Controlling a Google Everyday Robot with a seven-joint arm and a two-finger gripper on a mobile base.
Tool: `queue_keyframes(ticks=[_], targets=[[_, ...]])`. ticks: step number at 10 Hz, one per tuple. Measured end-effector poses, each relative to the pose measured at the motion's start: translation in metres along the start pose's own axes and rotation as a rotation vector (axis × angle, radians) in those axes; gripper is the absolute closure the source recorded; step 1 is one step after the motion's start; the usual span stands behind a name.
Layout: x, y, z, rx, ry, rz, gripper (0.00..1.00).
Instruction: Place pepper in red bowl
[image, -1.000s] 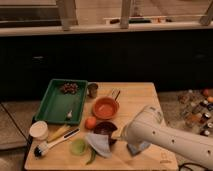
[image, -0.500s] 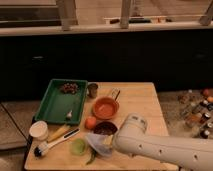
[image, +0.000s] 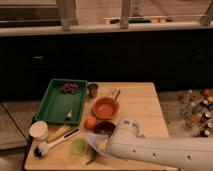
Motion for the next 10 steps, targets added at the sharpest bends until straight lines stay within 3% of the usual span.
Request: queue_keyframes(ticks=[3,6,10], targets=[[-0.01,-0.013,0.009,-0.015,-0.006,-0.013,0.2],[-0.011,-0.018,0.023,-0.043,-0.008,0.022,0.2],[-0.006,-0.018,0.039,-0.053,-0.059,0.083,0.2]])
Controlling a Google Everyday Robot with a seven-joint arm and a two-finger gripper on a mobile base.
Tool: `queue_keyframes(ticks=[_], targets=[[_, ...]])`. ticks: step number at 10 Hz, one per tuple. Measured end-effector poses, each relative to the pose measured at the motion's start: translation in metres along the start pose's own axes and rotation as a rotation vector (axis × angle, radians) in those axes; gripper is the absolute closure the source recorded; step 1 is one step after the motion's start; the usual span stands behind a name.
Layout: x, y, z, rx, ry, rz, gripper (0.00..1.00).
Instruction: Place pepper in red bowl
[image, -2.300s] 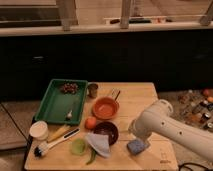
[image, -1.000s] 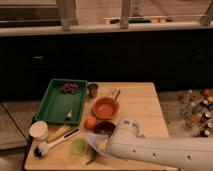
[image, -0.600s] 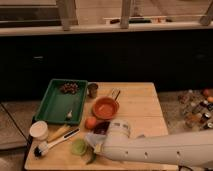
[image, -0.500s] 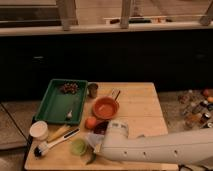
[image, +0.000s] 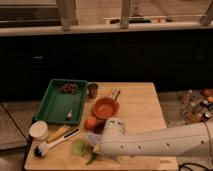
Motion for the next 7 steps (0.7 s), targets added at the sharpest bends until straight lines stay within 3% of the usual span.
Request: queue_keyframes(ticks=[3,7], targets=[[0.003,-0.003,0.006,0.001,-0.025,0.035,0.2],[0.013,-0.009,0.006,-0.004,0.023,0.049,0.2]])
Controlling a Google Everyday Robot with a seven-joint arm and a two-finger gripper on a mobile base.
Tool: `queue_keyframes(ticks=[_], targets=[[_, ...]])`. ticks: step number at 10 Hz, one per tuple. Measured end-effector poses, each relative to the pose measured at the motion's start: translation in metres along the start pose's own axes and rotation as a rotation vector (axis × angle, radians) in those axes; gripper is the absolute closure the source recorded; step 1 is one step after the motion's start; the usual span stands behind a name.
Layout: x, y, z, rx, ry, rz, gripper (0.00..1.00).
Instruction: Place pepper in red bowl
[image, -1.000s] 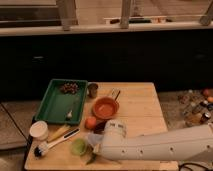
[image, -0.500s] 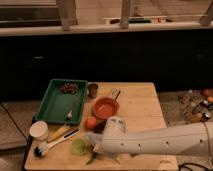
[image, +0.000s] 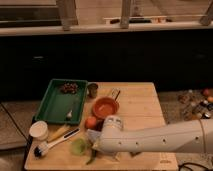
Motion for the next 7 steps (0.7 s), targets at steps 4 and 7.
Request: queue_keyframes(ticks=[4,7], targets=[[0.0113,-0.0052,-0.0006,0.0,0.023,-0.009,0.2],[0.0082,-0.0081,-0.0012,0.002,-0.005,-0.037,0.2]])
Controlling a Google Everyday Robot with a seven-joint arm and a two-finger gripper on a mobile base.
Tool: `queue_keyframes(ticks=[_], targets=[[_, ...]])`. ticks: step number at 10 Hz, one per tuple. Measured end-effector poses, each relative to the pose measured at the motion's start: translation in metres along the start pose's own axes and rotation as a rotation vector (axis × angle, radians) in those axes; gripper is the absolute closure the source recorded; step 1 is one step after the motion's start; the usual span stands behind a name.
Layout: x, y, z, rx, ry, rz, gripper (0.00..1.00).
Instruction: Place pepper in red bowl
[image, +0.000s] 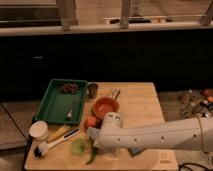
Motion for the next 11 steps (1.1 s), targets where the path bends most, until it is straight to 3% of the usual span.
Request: queue_keyframes(ticks=[7,11], targets=[[-0.015,-0.007,0.001,-0.017,-0.02,-0.022,0.2],[-0.009,-0.011,0.014,0.007,-0.058,-0.014,0.2]])
